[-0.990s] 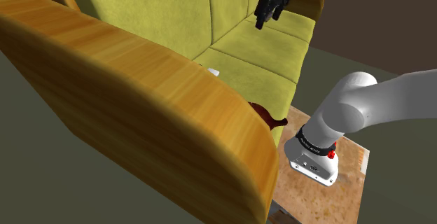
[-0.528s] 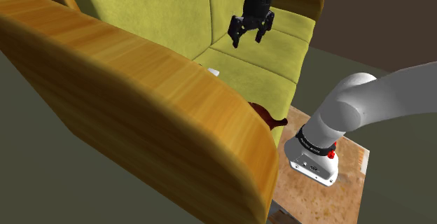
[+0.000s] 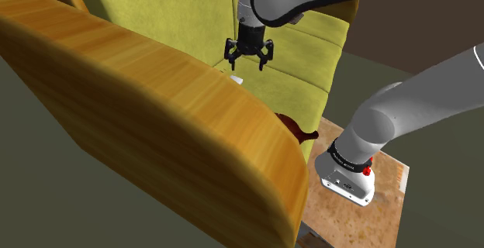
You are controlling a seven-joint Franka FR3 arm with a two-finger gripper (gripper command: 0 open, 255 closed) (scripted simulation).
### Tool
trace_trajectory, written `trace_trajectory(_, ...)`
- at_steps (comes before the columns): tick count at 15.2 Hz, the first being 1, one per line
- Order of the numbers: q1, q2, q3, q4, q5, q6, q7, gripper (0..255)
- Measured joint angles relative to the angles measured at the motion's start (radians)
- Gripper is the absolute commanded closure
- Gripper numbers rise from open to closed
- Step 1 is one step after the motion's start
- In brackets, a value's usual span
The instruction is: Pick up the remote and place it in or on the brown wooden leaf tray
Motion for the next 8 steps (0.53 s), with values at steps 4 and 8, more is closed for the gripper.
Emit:
trace_trajectory(4,-0.052,0.157,0.07,0.045,-0.017,0.091,0.223,0)
trace_trajectory(8,-0.091,0.329,0.117,0.109,-0.073,0.174,0.443,0)
